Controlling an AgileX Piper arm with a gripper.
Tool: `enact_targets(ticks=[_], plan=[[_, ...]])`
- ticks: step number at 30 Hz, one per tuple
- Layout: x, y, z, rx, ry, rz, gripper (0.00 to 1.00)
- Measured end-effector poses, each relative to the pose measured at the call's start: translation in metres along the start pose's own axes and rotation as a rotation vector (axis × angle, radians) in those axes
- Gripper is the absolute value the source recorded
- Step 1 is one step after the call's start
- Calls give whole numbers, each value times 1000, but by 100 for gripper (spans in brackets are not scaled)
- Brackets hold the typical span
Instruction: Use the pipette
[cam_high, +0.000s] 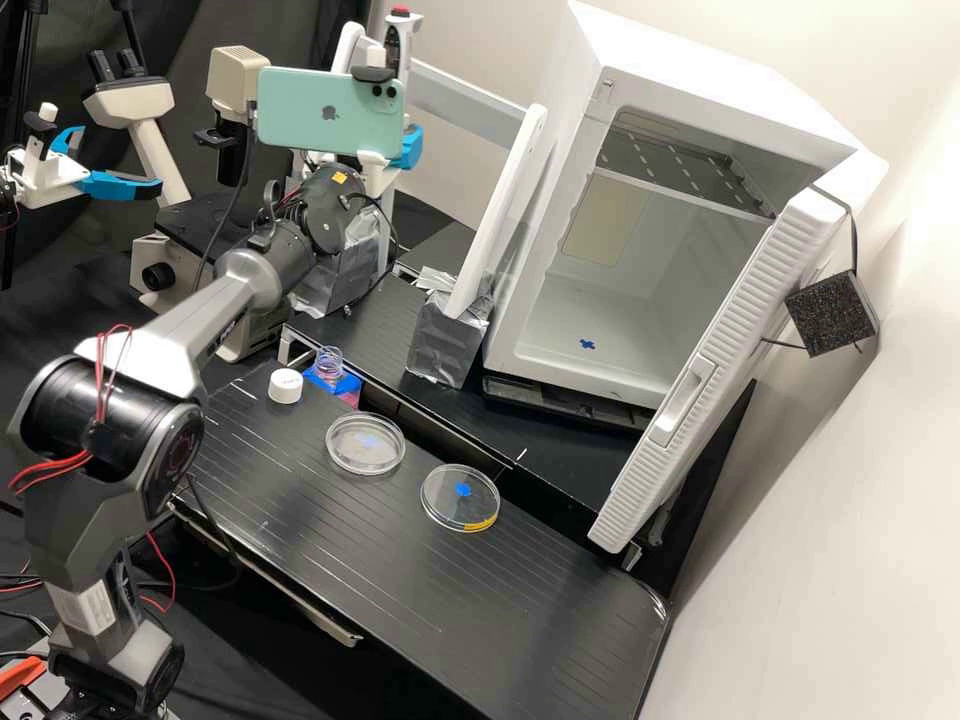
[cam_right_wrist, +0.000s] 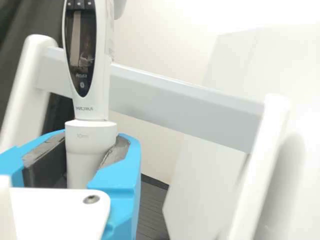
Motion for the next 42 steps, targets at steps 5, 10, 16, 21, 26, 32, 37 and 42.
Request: enact_targets(ticks=[5,10,16,21,26,32,37,42], plan=[[7,6,6,11,-35,16,0],[11,10,6,22,-47,24,0],[12,6,5,29,-63,9,0],[13,-1,-2,80,-56,-15,0],[14,-4,-2,116,-64,-25,0],[12,1,3,245,-153,-114,0],[12,-3,0,252,-56,-209,0],[15,-10,-4,238,-13,-249,0]])
